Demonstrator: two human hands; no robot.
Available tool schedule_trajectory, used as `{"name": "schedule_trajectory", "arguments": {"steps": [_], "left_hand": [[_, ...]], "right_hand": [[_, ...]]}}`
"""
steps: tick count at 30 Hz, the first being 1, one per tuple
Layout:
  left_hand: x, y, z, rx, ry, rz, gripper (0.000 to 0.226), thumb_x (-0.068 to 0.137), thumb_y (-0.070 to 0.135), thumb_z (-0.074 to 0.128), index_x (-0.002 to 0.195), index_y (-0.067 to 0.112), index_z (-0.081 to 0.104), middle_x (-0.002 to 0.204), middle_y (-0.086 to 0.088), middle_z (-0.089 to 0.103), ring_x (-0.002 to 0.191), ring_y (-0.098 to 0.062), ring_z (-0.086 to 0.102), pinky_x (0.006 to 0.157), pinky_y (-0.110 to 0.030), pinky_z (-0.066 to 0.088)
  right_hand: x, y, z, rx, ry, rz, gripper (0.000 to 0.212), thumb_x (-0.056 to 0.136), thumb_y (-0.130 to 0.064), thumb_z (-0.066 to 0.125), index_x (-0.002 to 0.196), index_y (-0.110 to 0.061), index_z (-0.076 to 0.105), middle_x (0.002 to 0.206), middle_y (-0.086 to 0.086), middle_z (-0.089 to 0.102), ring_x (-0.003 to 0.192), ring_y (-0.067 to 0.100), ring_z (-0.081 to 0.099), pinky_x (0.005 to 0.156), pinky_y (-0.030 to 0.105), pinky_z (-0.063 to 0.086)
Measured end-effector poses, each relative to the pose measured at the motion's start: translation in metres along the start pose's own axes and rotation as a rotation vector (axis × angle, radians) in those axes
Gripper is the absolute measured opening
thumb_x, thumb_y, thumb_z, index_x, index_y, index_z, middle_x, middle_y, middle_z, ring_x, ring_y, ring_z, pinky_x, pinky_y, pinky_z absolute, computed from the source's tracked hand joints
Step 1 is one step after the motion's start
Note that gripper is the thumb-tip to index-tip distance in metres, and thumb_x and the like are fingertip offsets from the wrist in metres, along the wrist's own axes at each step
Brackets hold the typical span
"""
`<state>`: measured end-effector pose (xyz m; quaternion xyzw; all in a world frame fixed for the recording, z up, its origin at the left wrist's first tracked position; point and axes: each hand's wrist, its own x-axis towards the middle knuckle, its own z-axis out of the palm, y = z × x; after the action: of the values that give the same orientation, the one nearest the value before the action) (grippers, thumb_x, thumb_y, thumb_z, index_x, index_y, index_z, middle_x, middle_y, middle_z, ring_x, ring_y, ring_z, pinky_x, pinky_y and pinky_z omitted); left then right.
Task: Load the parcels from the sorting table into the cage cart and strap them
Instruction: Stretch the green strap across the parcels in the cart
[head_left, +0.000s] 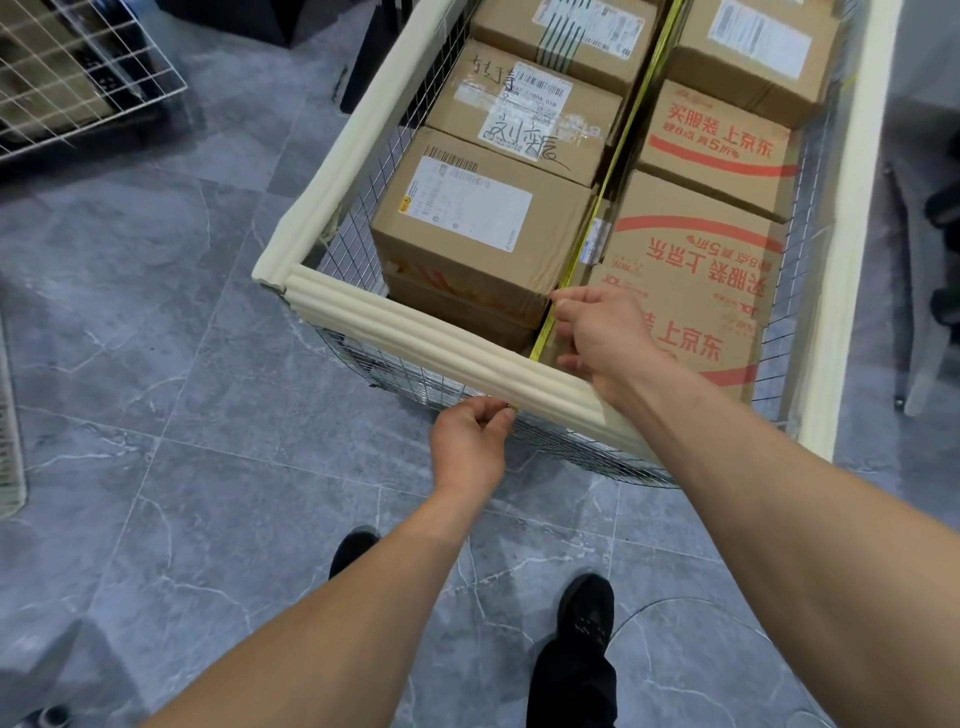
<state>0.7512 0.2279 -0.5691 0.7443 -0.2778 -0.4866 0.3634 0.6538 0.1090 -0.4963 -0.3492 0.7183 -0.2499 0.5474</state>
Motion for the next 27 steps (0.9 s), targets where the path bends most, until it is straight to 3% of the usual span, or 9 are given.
{"name": "schedule_trajectory", "arguments": {"steps": [2, 7, 10, 13, 18, 24, 27], "left_hand": [[-0.0001, 0.0002, 0.0001, 0.001, -0.004, -0.003, 0.005, 0.091, 0.016, 0.070, 0.086, 0.016, 0.071, 0.075, 0.008, 0.067, 0.070, -0.004, 0.061, 0.061, -0.003, 0.042], [0.0002, -0.0007, -0.0017, 0.021, -0.023, 0.009, 0.006, 0.092, 0.015, 0.069, 0.093, 0.012, 0.074, 0.076, 0.011, 0.067, 0.071, 0.003, 0.060, 0.062, -0.002, 0.042], [0.0002, -0.0003, -0.0028, 0.032, -0.030, 0.015, 0.005, 0.092, 0.014, 0.068, 0.092, 0.013, 0.073, 0.076, 0.013, 0.066, 0.071, 0.005, 0.059, 0.063, -0.004, 0.042], [0.0002, -0.0009, -0.0032, 0.038, -0.029, 0.020, 0.007, 0.093, 0.013, 0.067, 0.094, 0.011, 0.074, 0.076, 0.012, 0.065, 0.071, 0.005, 0.059, 0.061, 0.000, 0.040], [-0.0008, -0.0008, -0.0042, 0.056, -0.025, 0.016, 0.010, 0.094, 0.014, 0.066, 0.097, 0.011, 0.074, 0.080, 0.008, 0.068, 0.074, -0.001, 0.061, 0.063, -0.001, 0.040], [-0.0030, 0.0013, -0.0039, 0.073, -0.033, 0.007, 0.011, 0.094, 0.016, 0.065, 0.098, 0.012, 0.074, 0.082, 0.007, 0.068, 0.082, -0.009, 0.063, 0.073, -0.018, 0.044], [-0.0032, 0.0027, -0.0047, 0.077, -0.034, 0.002, 0.011, 0.095, 0.016, 0.064, 0.099, 0.012, 0.074, 0.082, 0.007, 0.067, 0.080, -0.008, 0.062, 0.071, -0.015, 0.044]], "right_hand": [[0.0024, 0.0013, 0.0007, -0.039, 0.009, 0.008, 0.020, 0.095, -0.008, 0.056, 0.085, -0.022, 0.066, 0.075, 0.005, 0.056, 0.070, 0.020, 0.050, 0.052, 0.029, 0.040], [0.0032, 0.0012, 0.0009, -0.002, -0.039, 0.072, 0.019, 0.095, -0.005, 0.054, 0.090, -0.021, 0.062, 0.090, 0.008, 0.062, 0.083, 0.018, 0.059, 0.036, 0.018, 0.038], [0.0029, 0.0001, 0.0004, -0.037, -0.040, 0.082, 0.020, 0.095, -0.005, 0.053, 0.090, -0.022, 0.063, 0.093, 0.008, 0.063, 0.086, 0.019, 0.062, 0.049, 0.027, 0.050], [0.0040, 0.0008, 0.0003, -0.022, -0.047, 0.089, 0.022, 0.095, -0.004, 0.051, 0.091, -0.022, 0.063, 0.090, 0.007, 0.061, 0.082, 0.018, 0.060, 0.059, 0.033, 0.052], [0.0027, 0.0002, -0.0009, 0.054, -0.050, 0.066, 0.025, 0.094, -0.001, 0.050, 0.096, -0.023, 0.062, 0.088, 0.007, 0.059, 0.081, 0.018, 0.057, 0.054, 0.032, 0.050], [0.0020, 0.0009, -0.0035, 0.108, -0.053, 0.051, 0.027, 0.095, -0.002, 0.051, 0.109, -0.023, 0.059, 0.096, 0.006, 0.061, 0.083, 0.017, 0.059, 0.055, 0.032, 0.052], [0.0025, 0.0017, -0.0036, 0.114, -0.055, 0.050, 0.029, 0.095, -0.001, 0.051, 0.113, -0.022, 0.058, 0.096, 0.007, 0.061, 0.084, 0.018, 0.059, 0.055, 0.032, 0.052]]}}
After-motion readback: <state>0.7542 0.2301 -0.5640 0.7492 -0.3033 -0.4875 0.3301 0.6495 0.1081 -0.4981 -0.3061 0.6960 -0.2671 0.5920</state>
